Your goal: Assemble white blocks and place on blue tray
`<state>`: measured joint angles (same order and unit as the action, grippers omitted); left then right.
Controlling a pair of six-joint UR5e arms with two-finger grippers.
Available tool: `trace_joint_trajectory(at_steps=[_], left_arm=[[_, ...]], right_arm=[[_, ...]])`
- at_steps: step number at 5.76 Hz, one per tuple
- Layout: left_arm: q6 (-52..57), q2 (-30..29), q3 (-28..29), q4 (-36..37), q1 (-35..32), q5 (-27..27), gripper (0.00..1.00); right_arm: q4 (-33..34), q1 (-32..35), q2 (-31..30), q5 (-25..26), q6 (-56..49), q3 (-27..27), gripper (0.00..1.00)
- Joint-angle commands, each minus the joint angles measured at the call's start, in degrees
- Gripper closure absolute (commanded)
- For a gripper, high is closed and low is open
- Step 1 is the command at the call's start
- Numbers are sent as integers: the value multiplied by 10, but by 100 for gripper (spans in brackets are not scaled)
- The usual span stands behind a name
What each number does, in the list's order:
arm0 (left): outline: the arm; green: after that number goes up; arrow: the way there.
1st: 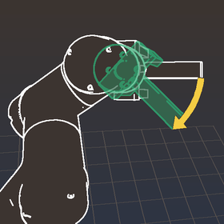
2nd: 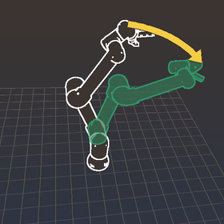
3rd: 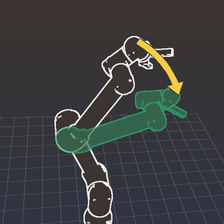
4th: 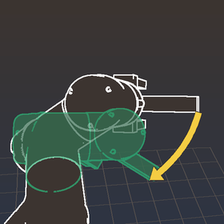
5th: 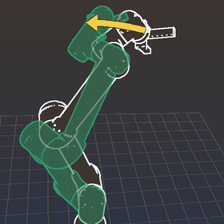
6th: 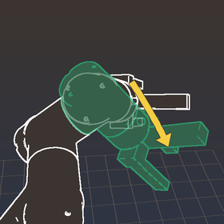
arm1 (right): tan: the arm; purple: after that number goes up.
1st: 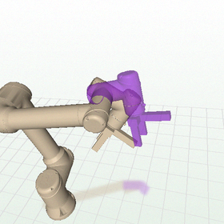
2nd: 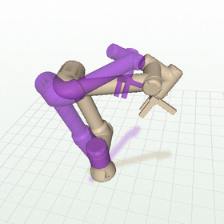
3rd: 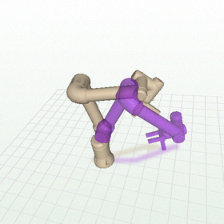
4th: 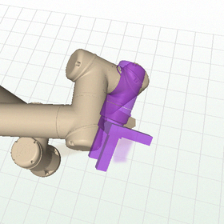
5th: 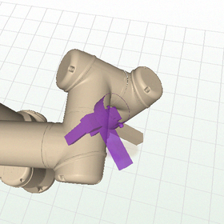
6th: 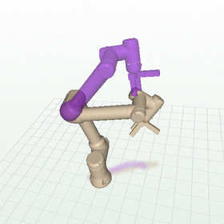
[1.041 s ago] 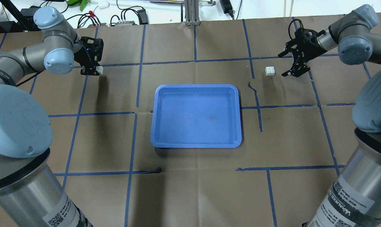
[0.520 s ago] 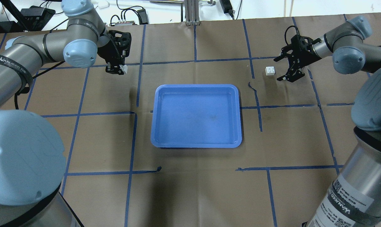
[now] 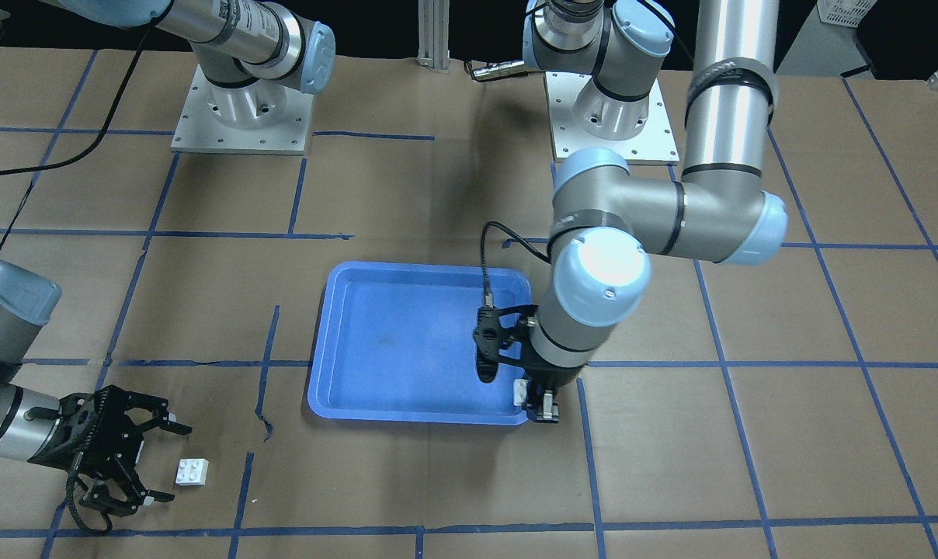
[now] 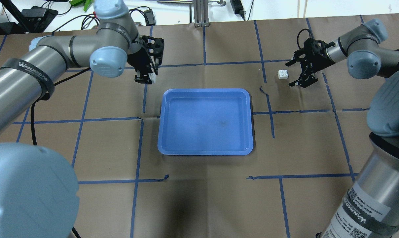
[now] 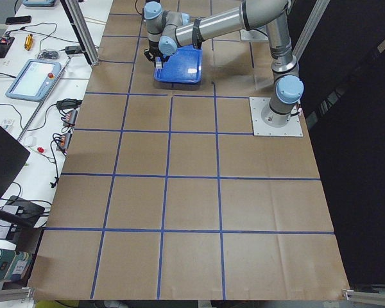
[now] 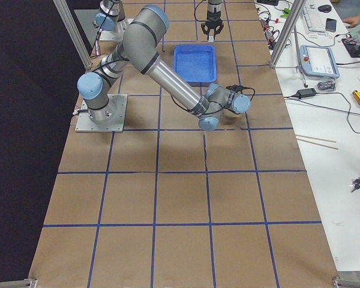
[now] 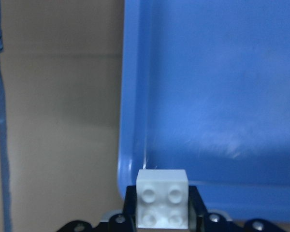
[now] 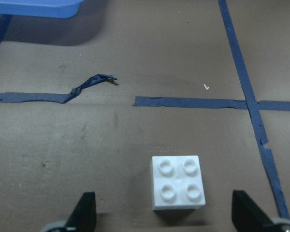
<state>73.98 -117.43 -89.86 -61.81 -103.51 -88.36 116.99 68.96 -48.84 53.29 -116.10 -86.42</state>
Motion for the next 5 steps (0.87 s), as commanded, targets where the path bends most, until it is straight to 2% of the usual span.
trace_joint_trajectory(at_steps=[1, 3, 5], left_arm=[[-109, -2, -38, 31, -62, -2, 100], [-109, -13, -80, 42, -74, -1, 100], [-111, -23, -89, 65, -97, -2, 99]], right_arm=[[0, 1, 0, 1, -1, 0, 16], [1, 1, 0, 1, 0, 1, 34], [1, 1, 0, 1, 0, 1, 52]])
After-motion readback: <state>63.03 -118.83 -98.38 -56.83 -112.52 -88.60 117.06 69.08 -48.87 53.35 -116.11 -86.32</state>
